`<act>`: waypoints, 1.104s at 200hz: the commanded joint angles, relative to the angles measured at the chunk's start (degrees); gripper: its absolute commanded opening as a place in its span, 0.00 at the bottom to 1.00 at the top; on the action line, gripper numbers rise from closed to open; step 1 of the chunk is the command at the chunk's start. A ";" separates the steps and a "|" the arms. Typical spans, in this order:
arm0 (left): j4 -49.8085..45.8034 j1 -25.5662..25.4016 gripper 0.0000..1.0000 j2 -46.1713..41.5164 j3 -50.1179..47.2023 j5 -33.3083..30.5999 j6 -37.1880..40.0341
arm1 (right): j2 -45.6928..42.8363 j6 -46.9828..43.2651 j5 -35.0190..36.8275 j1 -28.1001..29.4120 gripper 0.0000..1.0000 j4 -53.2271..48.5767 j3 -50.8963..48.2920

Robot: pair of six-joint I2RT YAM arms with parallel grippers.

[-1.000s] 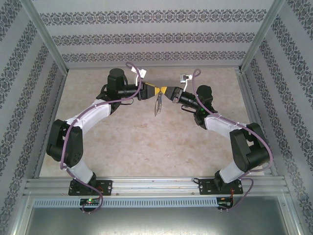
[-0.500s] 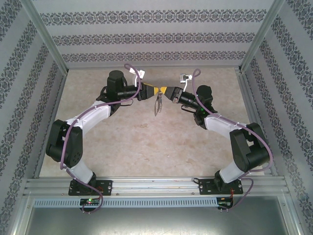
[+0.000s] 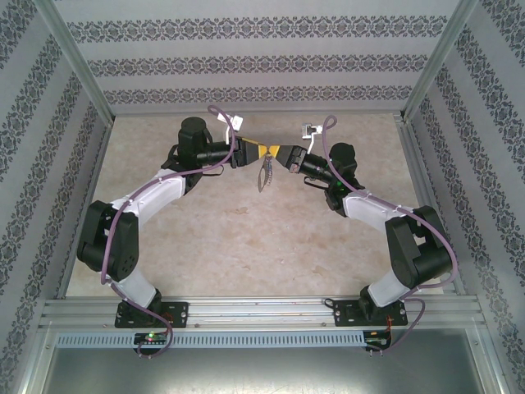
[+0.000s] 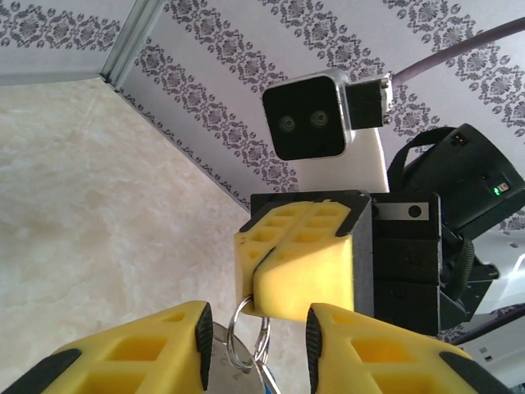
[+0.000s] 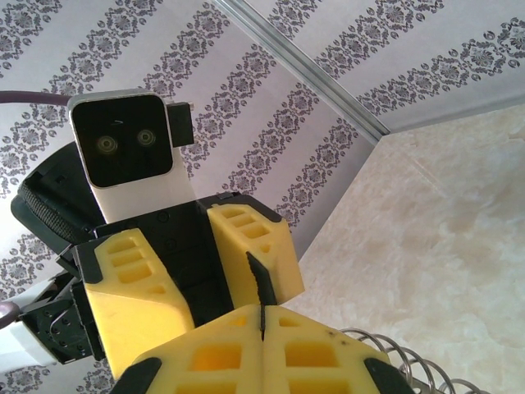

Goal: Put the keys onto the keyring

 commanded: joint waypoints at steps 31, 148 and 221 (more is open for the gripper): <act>3.33 0.06 0.34 1.26 0.83 3.21 -1.27 | -1.06 -0.96 -0.43 0.06 0.00 2.88 0.94; 3.82 -0.82 0.20 2.31 1.51 5.41 -1.24 | -0.64 -0.99 -0.20 0.12 0.00 2.62 1.29; 6.04 -1.41 0.19 3.01 1.71 4.80 -2.48 | -0.66 -1.08 -0.36 0.13 0.00 2.53 1.30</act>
